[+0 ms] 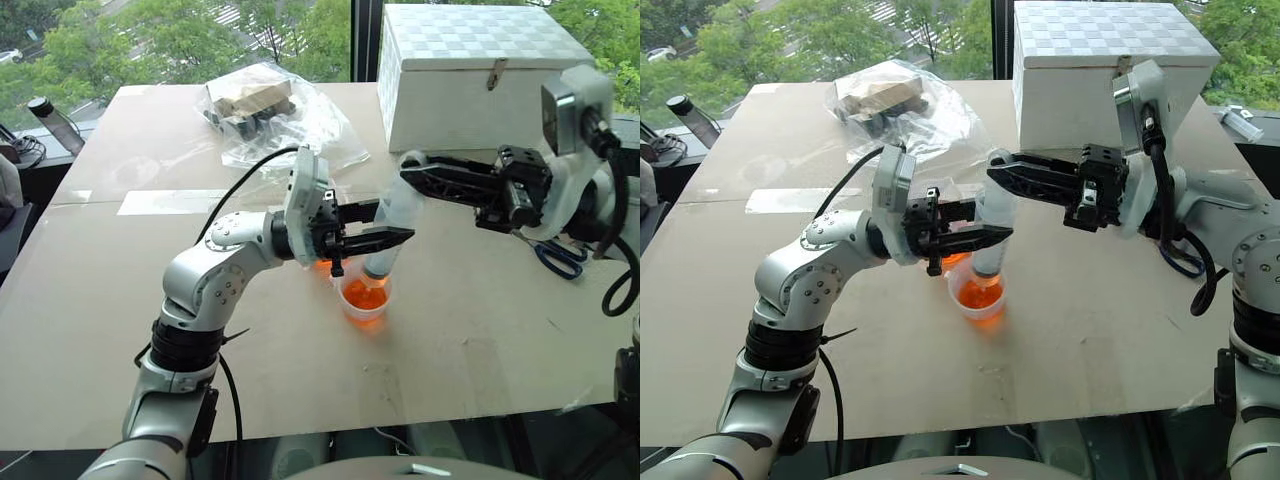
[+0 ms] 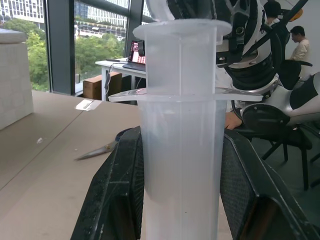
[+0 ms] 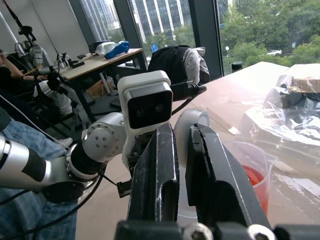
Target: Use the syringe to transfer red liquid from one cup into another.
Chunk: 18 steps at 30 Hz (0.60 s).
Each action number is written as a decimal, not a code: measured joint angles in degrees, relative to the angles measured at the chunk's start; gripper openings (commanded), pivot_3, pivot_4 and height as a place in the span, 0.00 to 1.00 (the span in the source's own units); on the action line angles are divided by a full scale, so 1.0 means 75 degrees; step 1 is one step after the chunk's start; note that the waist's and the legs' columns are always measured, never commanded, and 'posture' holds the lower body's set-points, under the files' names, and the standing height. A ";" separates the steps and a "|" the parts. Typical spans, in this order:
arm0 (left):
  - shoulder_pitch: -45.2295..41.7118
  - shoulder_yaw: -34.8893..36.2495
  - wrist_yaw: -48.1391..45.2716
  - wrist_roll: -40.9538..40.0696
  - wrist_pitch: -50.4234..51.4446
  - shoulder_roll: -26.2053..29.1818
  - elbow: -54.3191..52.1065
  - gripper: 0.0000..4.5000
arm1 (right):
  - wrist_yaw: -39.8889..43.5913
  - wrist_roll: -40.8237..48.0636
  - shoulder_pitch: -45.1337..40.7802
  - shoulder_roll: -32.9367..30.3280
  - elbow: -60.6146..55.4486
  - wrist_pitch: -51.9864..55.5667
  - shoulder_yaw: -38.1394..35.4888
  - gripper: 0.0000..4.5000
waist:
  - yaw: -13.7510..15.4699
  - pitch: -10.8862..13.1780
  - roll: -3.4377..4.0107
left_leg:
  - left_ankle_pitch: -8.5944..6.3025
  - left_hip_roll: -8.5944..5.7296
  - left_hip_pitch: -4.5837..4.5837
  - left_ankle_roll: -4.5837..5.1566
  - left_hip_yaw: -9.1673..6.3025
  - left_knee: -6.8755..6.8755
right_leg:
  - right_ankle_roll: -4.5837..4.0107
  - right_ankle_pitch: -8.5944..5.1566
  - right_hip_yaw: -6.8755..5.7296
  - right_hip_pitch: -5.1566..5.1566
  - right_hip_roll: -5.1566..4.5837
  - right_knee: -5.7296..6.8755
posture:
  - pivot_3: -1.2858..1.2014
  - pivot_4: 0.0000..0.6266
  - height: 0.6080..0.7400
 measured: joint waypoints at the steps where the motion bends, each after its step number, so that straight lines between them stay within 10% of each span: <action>1: 0.0000 -0.0006 0.0001 0.0000 0.0001 -0.0001 0.0001 0.32 | 0.0078 -0.0072 0.0025 -0.0011 -0.0002 -0.0030 0.0026 0.00 | -0.0001 0.0000 0.0000 | 0.0000 0.0000 0.0000 0.0000 0.0000 0.0000 | 0.0000 0.0000 0.0000 0.0000 0.0000 0.0001 | 0.52 0.24 1.00; 18: 0.0001 -0.0017 0.0044 0.0003 0.0056 -0.0023 0.0018 0.32 | 0.0766 -0.0851 0.0150 -0.0106 -0.0030 -0.0126 0.0376 0.00 | -0.0002 0.0000 0.0000 | 0.0000 0.0000 0.0000 0.0000 -0.0001 0.0000 | 0.0000 0.0000 0.0000 0.0000 0.0000 0.0000 | 0.52 0.24 1.00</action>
